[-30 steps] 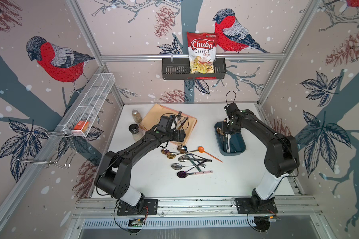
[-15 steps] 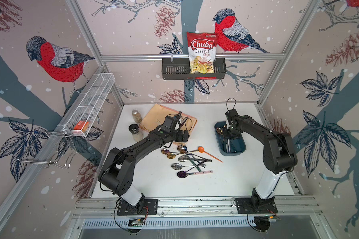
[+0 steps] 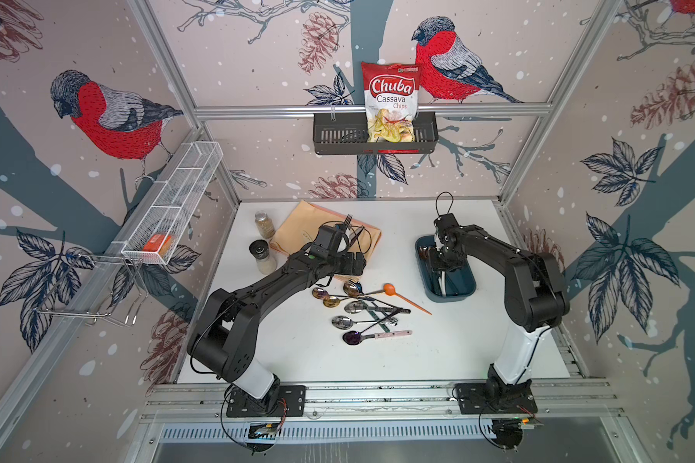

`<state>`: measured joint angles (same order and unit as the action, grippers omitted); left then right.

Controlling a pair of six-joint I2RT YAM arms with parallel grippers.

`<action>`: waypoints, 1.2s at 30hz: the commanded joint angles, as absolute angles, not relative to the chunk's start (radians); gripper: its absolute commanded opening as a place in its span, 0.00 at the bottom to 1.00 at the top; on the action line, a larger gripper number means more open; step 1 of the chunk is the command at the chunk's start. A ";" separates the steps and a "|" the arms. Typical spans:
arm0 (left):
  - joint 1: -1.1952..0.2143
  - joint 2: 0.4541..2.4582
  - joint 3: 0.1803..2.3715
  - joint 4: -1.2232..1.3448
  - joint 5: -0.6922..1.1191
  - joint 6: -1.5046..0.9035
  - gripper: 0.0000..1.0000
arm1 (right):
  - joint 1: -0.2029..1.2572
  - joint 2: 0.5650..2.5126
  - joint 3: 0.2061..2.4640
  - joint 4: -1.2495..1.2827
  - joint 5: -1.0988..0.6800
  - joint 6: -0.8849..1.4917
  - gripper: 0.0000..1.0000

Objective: Put the spoon into the storage box
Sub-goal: Place the spoon in the storage box.

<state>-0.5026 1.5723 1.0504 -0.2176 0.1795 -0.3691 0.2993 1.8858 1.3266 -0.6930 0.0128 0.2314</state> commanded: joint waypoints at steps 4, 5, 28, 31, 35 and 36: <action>-0.464 1.532 1.021 -0.192 0.172 -0.397 0.96 | 0.334 1.849 1.394 -0.760 0.137 0.176 0.34; -0.450 1.520 1.007 -0.188 0.180 -0.406 0.96 | 0.348 1.840 1.408 -0.769 0.150 0.156 0.35; -0.118 1.231 0.661 -0.175 0.260 -0.560 0.96 | 0.752 1.778 1.220 -0.619 0.046 -0.097 0.43; -0.105 1.229 0.644 -0.171 0.273 -0.562 0.96 | 0.759 1.783 1.182 -0.588 0.034 -0.098 0.43; -0.098 1.234 0.640 -0.166 0.283 -0.562 0.96 | 0.762 1.802 1.149 -0.562 0.054 -0.102 0.41; -0.098 1.236 0.642 -0.163 0.285 -0.561 0.96 | 0.762 1.808 1.145 -0.556 0.057 -0.104 0.41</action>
<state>-0.1013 1.2343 0.6415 -0.1940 0.2638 -0.5529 0.7616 1.7966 1.1553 -0.5972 0.0479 -0.0837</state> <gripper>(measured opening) 0.963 0.414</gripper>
